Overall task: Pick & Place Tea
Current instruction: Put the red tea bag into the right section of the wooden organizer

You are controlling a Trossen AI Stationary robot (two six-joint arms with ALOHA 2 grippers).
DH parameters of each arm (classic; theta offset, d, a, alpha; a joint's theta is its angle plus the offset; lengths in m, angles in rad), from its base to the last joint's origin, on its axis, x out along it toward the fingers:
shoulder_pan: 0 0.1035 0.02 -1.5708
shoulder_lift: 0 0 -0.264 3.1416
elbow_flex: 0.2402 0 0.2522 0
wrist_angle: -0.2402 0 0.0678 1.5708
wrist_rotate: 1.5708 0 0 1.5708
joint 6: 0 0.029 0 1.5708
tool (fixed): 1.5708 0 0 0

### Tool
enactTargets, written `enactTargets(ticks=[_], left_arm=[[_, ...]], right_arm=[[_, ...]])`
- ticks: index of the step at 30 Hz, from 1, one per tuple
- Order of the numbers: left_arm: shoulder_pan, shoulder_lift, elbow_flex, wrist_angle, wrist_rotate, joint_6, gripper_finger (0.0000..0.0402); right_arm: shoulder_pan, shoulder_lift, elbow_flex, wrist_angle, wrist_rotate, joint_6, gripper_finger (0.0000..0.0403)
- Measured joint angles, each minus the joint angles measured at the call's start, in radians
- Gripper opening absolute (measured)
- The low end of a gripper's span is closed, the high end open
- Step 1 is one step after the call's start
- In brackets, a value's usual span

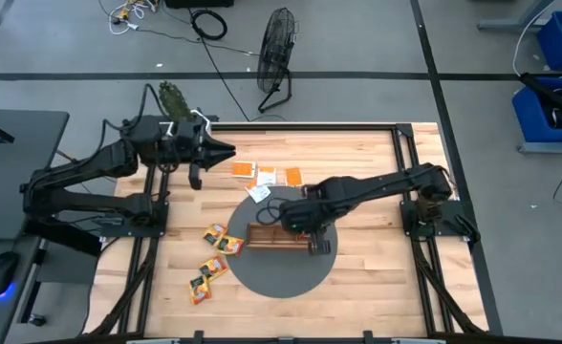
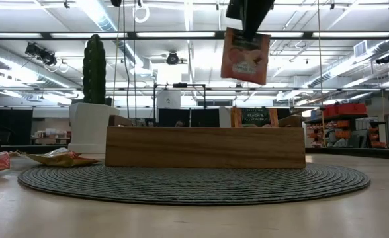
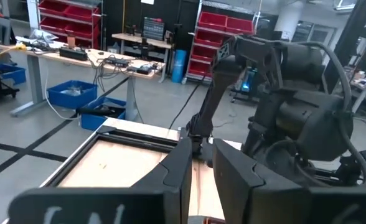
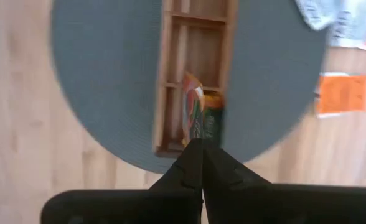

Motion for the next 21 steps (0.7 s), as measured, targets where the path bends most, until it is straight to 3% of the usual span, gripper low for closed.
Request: enactTargets(ticks=[11,21], left_arm=[[0.0,-0.001,0.0,0.002,0.0,-0.007,0.0069],[0.0,-0.001,0.0,0.002,0.0,-0.008,0.0069]], right_arm=[[0.015,-0.051,-0.294,0.204,-0.007,0.029,0.0],[-0.02,-0.05,-0.418,0.309,-0.012,0.062,0.0]])
